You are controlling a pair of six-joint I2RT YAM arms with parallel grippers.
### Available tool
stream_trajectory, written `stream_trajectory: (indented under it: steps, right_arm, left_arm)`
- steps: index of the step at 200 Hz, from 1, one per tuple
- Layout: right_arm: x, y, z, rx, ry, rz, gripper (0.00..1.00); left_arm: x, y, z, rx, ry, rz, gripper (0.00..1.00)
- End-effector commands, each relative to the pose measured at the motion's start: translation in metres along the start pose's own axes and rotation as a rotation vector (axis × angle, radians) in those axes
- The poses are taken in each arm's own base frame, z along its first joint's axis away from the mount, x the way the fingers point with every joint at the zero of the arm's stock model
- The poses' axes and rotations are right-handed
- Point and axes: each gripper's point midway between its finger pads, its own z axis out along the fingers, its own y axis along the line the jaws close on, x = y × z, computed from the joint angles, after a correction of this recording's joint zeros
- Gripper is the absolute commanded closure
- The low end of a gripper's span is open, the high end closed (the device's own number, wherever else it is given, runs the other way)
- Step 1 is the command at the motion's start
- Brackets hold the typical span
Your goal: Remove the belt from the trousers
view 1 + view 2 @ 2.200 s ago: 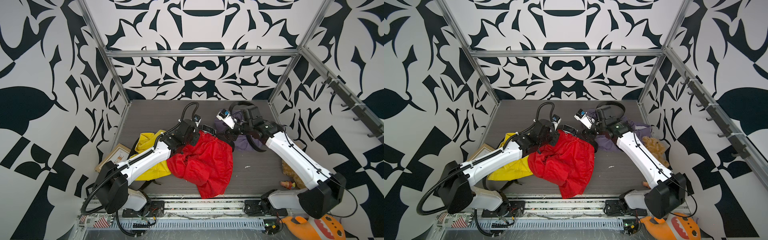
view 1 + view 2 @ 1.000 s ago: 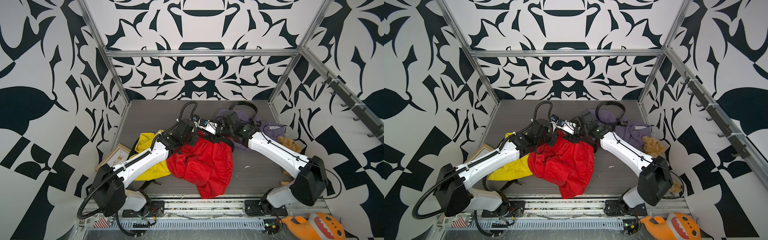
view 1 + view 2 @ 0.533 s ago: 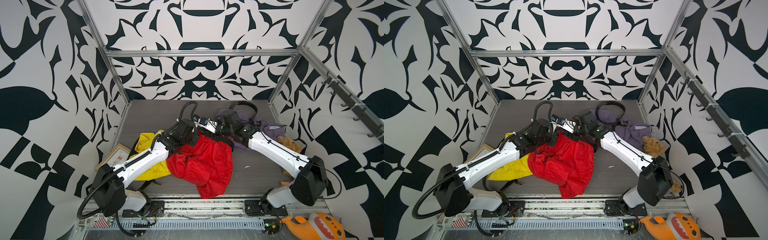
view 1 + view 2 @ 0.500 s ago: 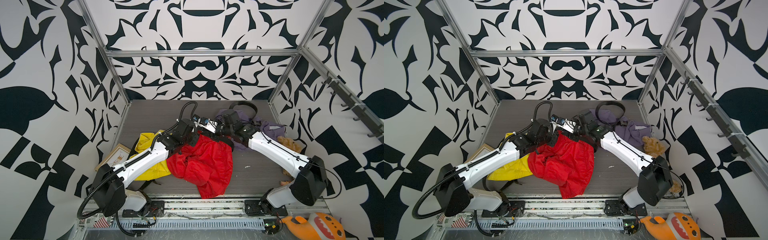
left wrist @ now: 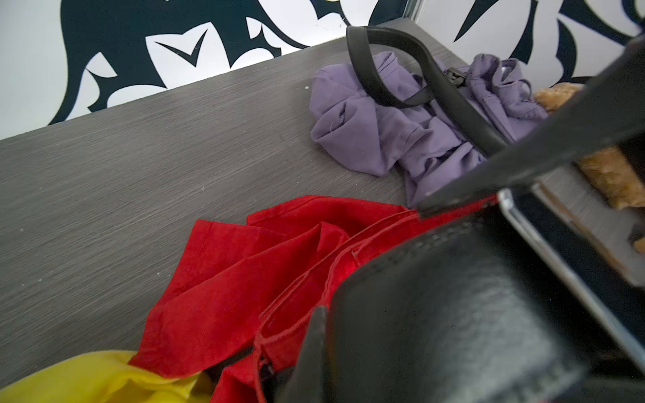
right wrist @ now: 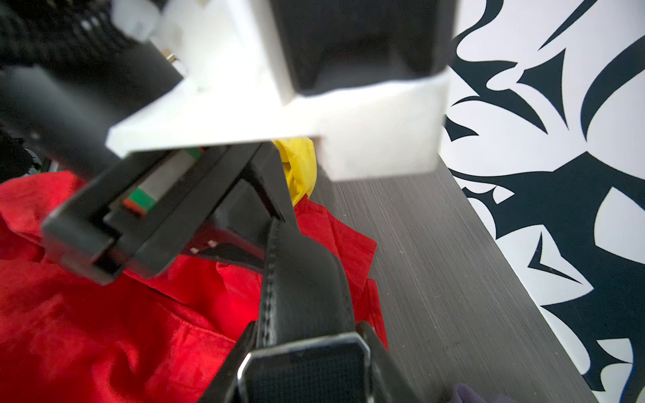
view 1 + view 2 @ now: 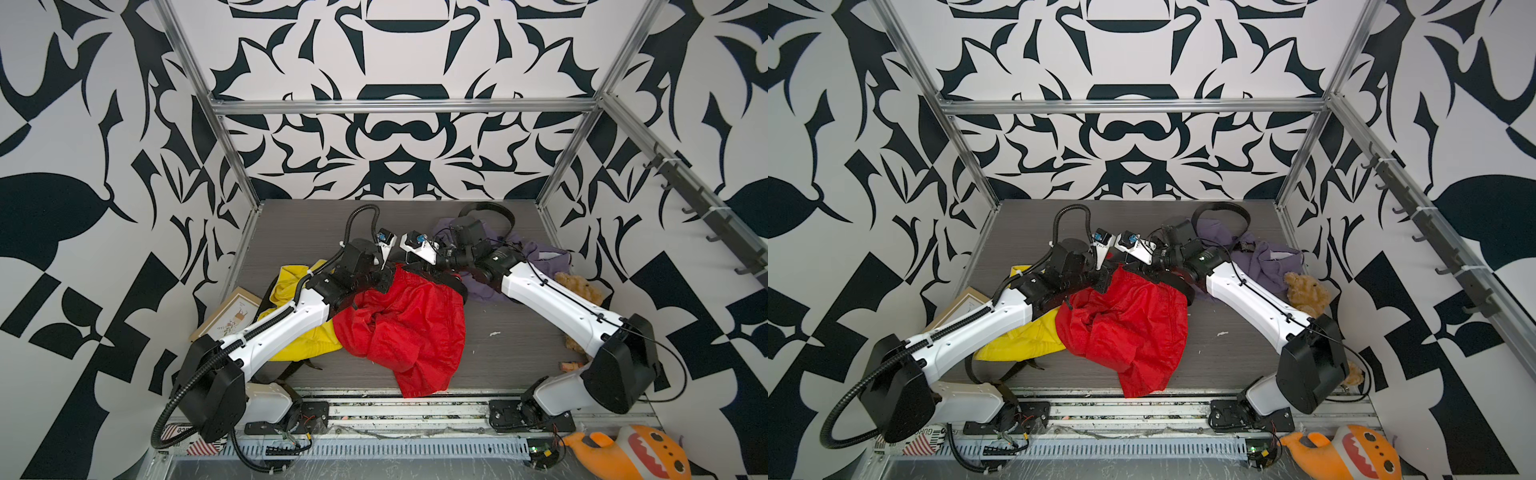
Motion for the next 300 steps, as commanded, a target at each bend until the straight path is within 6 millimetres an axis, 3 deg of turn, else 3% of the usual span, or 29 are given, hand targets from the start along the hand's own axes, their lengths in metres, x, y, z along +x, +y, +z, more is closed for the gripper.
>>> stream_trajectory:
  steps: [1, 40, 83, 114, 133, 140, 144, 150, 166, 183, 212, 258, 285, 293, 300]
  right_arm:
    - [0.024, -0.012, -0.043, 0.073, 0.079, 0.112, 1.0]
    - [0.025, -0.026, -0.061, 0.135, 0.064, 0.178, 1.0]
    - [0.02, -0.026, -0.065, 0.13, 0.05, 0.21, 1.0]
    - [0.017, -0.018, -0.064, 0.095, 0.046, 0.214, 1.0]
    - [0.003, 0.0, -0.056, 0.019, 0.022, 0.169, 1.0]
    - [-0.002, 0.003, -0.053, 0.0, 0.018, 0.15, 1.0]
    - [-0.005, 0.005, -0.053, -0.012, 0.015, 0.147, 1.0]
    - [-0.007, 0.005, -0.052, -0.027, 0.01, 0.149, 1.0]
    - [-0.016, 0.008, -0.051, -0.071, -0.006, 0.142, 1.0]
    - [-0.022, 0.01, -0.051, -0.105, -0.009, 0.136, 1.0]
    - [-0.026, 0.011, -0.05, -0.139, -0.004, 0.136, 1.0]
    - [-0.031, 0.015, -0.05, -0.171, -0.022, 0.14, 1.0]
    - [-0.03, 0.018, -0.048, -0.199, -0.022, 0.152, 1.0]
    - [-0.028, 0.019, -0.046, -0.203, -0.018, 0.156, 1.0]
    - [-0.027, 0.019, -0.045, -0.202, -0.016, 0.156, 1.0]
  left_arm:
    - [0.008, 0.079, -0.029, -0.25, -0.012, -0.185, 1.0]
    - [0.013, 0.097, -0.038, -0.308, -0.012, -0.203, 1.0]
    - [0.017, 0.105, -0.038, -0.354, 0.001, -0.213, 1.0]
    - [0.01, 0.098, -0.034, -0.314, -0.007, -0.213, 1.0]
    - [0.003, 0.079, -0.024, -0.217, -0.019, -0.174, 1.0]
    - [-0.003, 0.071, -0.023, -0.196, -0.034, -0.145, 0.93]
    - [-0.006, 0.065, -0.022, -0.178, -0.042, -0.121, 0.76]
    - [-0.003, 0.06, -0.013, -0.166, -0.023, -0.089, 0.61]
    - [-0.016, 0.043, -0.01, -0.14, -0.066, 0.017, 0.39]
    - [-0.032, 0.029, -0.009, -0.142, -0.123, 0.112, 0.27]
    - [-0.053, 0.012, -0.008, -0.12, -0.205, 0.234, 0.19]
    - [-0.067, -0.02, 0.007, -0.107, -0.278, 0.434, 0.16]
    - [-0.086, -0.032, 0.003, -0.111, -0.399, 0.478, 0.16]
    - [-0.089, -0.034, 0.005, -0.107, -0.402, 0.486, 0.28]
    - [-0.091, -0.035, 0.008, -0.106, -0.393, 0.492, 0.52]
